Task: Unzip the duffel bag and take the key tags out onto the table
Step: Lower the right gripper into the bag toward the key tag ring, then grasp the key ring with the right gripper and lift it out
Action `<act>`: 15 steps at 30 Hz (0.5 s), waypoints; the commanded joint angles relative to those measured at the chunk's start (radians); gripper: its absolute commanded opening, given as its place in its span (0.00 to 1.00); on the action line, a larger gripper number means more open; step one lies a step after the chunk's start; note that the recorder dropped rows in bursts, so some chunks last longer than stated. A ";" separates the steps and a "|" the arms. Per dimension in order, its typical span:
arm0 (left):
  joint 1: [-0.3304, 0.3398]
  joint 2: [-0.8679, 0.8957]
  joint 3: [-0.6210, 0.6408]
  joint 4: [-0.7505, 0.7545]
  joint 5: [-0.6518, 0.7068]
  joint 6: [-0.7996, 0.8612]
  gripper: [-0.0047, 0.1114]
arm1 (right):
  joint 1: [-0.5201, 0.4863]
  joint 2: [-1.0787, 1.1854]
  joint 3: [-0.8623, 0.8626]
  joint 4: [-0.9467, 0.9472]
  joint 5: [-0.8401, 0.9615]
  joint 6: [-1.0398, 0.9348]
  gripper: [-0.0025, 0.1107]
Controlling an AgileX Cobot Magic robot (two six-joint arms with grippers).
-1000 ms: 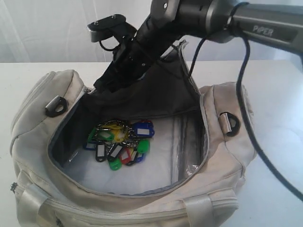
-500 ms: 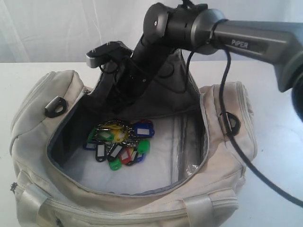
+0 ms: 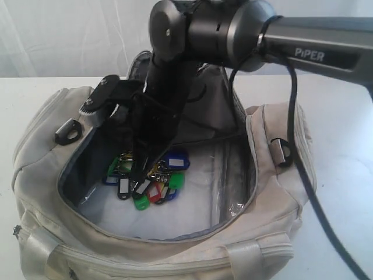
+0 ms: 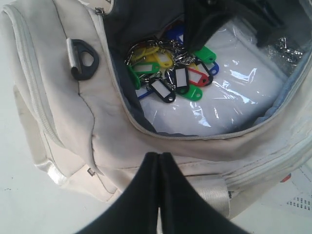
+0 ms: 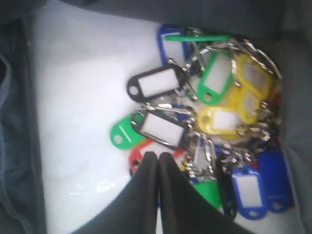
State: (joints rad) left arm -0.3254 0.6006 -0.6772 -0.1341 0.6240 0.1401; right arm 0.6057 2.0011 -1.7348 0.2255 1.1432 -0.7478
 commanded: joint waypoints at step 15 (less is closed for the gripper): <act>0.003 -0.007 0.002 -0.016 0.012 -0.002 0.04 | 0.054 0.133 0.032 -0.056 -0.161 -0.015 0.74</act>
State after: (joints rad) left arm -0.3254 0.6006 -0.6772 -0.1341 0.6240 0.1401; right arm 0.6579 2.1110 -1.7108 0.2084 1.0204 -0.7515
